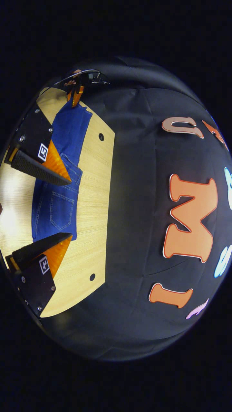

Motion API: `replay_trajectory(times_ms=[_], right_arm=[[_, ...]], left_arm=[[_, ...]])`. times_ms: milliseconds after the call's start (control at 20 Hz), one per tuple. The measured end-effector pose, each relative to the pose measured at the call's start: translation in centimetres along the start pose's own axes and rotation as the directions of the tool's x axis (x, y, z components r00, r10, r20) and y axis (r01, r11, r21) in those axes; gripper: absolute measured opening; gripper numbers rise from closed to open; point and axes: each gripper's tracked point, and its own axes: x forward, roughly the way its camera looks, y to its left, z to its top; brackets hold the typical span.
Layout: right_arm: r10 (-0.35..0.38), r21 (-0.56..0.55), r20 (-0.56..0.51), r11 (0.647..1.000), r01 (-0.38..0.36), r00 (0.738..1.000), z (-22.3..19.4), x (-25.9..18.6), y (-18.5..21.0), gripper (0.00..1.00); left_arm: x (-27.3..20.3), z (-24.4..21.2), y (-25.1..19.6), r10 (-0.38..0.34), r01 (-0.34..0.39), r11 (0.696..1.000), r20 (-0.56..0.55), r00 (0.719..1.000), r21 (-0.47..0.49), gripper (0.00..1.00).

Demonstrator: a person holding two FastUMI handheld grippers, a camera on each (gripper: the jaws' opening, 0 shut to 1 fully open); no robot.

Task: Grasp the waist and the cuffs of the jeans and fold them to make the two legs overlap; first hold the waist and fold one-third of the jeans toward the cuffs, then hold the cuffs and fold the remaining one-third in the same direction to finish folding.

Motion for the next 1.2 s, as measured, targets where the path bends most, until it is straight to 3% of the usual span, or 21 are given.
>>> replay_trajectory(times_ms=[50, 100, 500, 800, 1000, 1200], right_arm=[[0.001, 0.001, 0.006, 1.0, -0.001, 1.0, 0.2, -0.2, -0.1, 0.91], [0.005, 0.003, 0.008, 1.0, -0.005, 1.0, 0.2, -0.3, -0.4, 0.91], [0.039, 0.01, 0.064, 0.999, -0.04, 0.997, 1.6, -0.6, -2.4, 0.91], [0.072, 0.01, 0.131, 0.997, -0.074, 0.989, 3.7, -1.5, -5.0, 0.93], [0.083, 0.001, 0.185, 0.996, -0.085, 0.979, 5.0, -2.4, -7.0, 0.96], [0.084, -0.012, 0.206, 0.996, -0.083, 0.975, 4.9, -3.0, -9.3, 0.96]], left_arm=[[-1.3, 0.6, 1.0, 0.05, -0.05, 0.998, 0.026, 0.998, 0.025, 0.3], [-1.6, 0.3, 0.5, 0.041, -0.042, 0.998, 0.042, 0.998, 0.041, 0.14], [-5.6, -1.1, -8.5, -0.028, -0.03, 0.964, 0.213, 0.977, 0.265, 0.14], [-8.0, -4.7, -18.4, -0.098, -0.022, 0.905, 0.259, 0.961, 0.425, 0.14], [-7.9, -8.2, -25.1, -0.135, -0.035, 0.839, 0.27, 0.953, 0.543, 0.14], [-6.5, -13.0, -31.9, -0.19, 0.007, 0.788, 0.231, 0.954, 0.616, 0.13]])
